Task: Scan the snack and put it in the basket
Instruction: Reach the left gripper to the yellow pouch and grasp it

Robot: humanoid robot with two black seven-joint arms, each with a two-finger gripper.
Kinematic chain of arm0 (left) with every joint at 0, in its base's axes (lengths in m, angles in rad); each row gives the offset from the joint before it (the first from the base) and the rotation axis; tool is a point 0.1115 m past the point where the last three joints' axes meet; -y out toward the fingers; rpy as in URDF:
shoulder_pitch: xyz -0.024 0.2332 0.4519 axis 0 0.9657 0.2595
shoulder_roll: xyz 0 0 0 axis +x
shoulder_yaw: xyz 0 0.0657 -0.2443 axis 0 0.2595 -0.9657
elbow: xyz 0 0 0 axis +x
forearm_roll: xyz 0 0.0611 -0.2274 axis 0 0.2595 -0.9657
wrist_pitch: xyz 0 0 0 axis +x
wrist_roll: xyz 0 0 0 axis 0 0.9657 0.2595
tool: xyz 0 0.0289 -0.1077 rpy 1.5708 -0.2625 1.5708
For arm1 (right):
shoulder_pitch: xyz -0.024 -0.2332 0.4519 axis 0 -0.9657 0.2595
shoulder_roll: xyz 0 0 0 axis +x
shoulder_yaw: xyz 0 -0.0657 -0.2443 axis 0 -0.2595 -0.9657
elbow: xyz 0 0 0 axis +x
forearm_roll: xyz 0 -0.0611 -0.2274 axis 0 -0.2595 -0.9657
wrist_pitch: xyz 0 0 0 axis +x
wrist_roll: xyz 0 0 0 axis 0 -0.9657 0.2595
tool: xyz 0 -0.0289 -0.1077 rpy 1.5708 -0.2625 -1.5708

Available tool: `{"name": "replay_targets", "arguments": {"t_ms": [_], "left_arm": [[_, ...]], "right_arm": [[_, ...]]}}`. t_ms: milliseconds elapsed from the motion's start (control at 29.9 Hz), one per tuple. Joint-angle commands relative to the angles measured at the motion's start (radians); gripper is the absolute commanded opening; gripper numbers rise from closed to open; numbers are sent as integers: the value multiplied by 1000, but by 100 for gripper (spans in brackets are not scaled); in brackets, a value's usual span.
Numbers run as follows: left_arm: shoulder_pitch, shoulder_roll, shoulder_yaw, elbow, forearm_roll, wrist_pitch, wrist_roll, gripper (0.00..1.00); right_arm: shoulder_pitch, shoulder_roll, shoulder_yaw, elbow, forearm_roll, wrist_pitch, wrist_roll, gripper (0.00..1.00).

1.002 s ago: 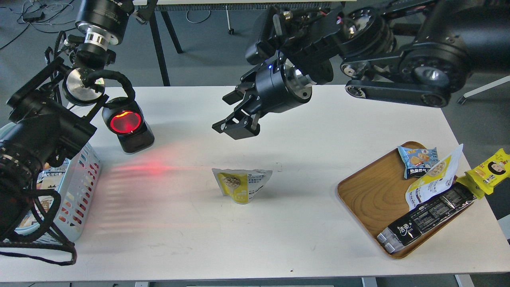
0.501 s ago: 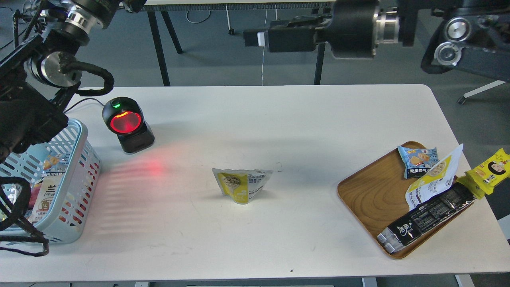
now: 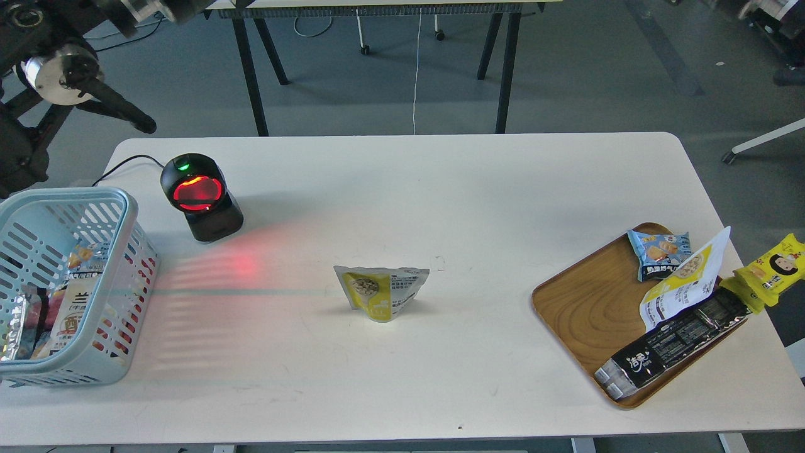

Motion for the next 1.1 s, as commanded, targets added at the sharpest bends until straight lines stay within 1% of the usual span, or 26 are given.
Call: {"name": "replay_targets", "arguments": {"t_ms": [0, 100, 200, 267, 334, 401, 468, 534, 601, 668, 835, 969, 1035, 1069], "left_arm": [[-27, -1, -2, -86, 224, 1, -13, 85], [-58, -10, 4, -150, 390, 1, -14, 83], [-70, -11, 20, -274, 615, 1, -16, 83], [-61, -8, 33, -375, 769, 1, -16, 83], [-49, -1, 52, -452, 885, 1, -16, 83], [-28, 6, 96, -503, 1001, 1, -19, 79], [-15, 6, 138, -517, 1094, 1, -30, 77], [-9, 4, 170, -523, 1179, 1, -49, 73], [11, -2, 214, -523, 1257, 1, -69, 71], [38, -7, 250, -524, 1327, 1, -71, 71], [118, -13, 291, -518, 1487, 1, -71, 70], [172, -10, 308, -512, 1505, 1, -73, 66], [173, -10, 323, -511, 1505, 1, -83, 66], [172, -11, 336, -511, 1505, 1, -100, 66]], "right_arm": [[-73, 22, 69, -134, 235, 61, 0, 99], [-147, 106, 126, -208, 341, 117, 0, 99], [-245, 146, 228, -265, 409, 148, 0, 99], [-325, 157, 329, -295, 433, 165, 0, 99], [-391, 188, 420, -302, 437, 173, 0, 99], [-449, 211, 501, -300, 437, 174, -4, 99], [-479, 217, 543, -302, 437, 173, -22, 99], [-492, 241, 548, -302, 437, 173, -44, 99], [-515, 281, 554, -306, 437, 173, -77, 99], [-523, 310, 557, -326, 437, 171, -97, 99], [-528, 330, 559, -360, 437, 171, -100, 99], [-522, 329, 557, -358, 435, 171, -99, 99], [-520, 324, 556, -358, 437, 171, -99, 99], [-520, 320, 554, -358, 435, 171, -99, 99]]}}
